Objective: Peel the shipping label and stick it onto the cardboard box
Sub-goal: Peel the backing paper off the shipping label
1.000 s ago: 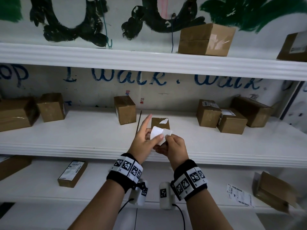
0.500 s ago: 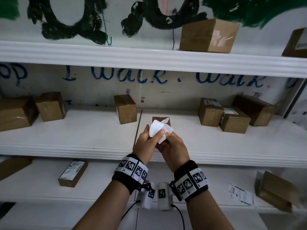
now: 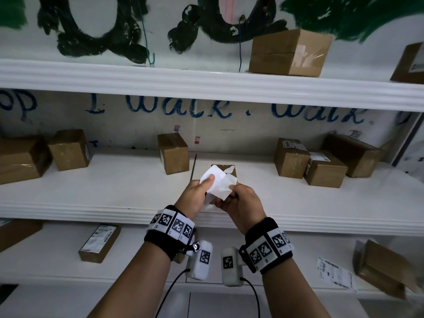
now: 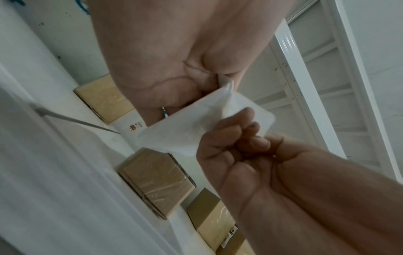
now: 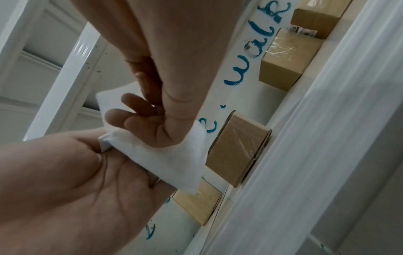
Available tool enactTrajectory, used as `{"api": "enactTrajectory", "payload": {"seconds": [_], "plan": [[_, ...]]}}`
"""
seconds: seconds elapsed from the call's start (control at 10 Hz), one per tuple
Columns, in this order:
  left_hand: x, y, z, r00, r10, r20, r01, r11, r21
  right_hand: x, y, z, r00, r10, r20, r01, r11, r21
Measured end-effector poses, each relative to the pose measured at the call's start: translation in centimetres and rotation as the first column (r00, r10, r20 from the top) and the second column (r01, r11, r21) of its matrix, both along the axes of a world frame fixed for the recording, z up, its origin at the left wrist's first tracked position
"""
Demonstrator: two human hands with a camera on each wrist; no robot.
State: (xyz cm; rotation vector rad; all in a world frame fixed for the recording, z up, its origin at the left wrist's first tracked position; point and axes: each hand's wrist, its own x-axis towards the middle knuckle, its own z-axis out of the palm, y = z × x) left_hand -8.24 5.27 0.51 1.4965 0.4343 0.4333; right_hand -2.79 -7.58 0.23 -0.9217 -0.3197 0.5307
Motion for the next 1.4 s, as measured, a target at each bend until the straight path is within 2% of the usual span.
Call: {"api": "enactTrajectory", "payload": {"seconds": [0.2,0.4,0.5,0.7,0.8,0.9,1.1,1.2,1.3,1.4], "plan": [[-0.1,0.7,0.2,0.998,-0.059,0.004,0.058,0.969,-0.239,-0.3,-0.7,0.2,1.0,-0.013,-0.016,0.013,1.0,0.026],[-1.5,1.7,0.7,0.994,-0.016,0.104,0.059,0.905,-0.422,-0.4,-2.3,0.7,0.996,0.015,-0.084,-0.005,0.993,0.12],[-2.1,1.8,0.9,0.988,-0.012,0.152,0.083,0.879,-0.47,-0.5,-2.9,0.8,0.997,0.039,-0.071,-0.031,0.993,0.113],[-2.4,1.5,1.5,0.983,0.0,0.184,0.097,0.851,-0.516,-0.5,-2.4,0.7,0.982,0.0,-0.191,0.031,0.987,0.157],[-2.5,1.5,2.1,0.977,0.008,0.212,0.114,0.821,-0.559,0.5,-2.2,-0.2,0.958,-0.113,-0.265,0.15,0.981,0.124],[-2.7,1.8,2.4,0.971,0.018,0.238,0.126,0.808,-0.576,1.3,-2.8,-0.1,0.936,-0.069,-0.346,0.151,0.965,0.216],[-3.0,2.4,2.6,0.965,0.024,0.26,0.14,0.792,-0.594,1.8,-2.8,-0.3,0.964,-0.131,-0.232,0.143,0.989,0.037],[-3.0,2.0,2.5,0.959,0.018,0.282,0.164,0.779,-0.605,2.4,-2.9,-0.2,0.933,-0.128,-0.337,0.161,0.984,0.073],[-3.0,1.8,2.4,0.955,0.021,0.297,0.175,0.767,-0.617,2.3,-3.4,-0.4,0.946,-0.168,-0.276,0.193,0.979,0.064],[-3.2,2.1,1.9,0.946,0.06,0.319,0.179,0.723,-0.668,2.1,-4.3,-0.1,0.959,-0.17,-0.227,0.197,0.975,0.104]]}}
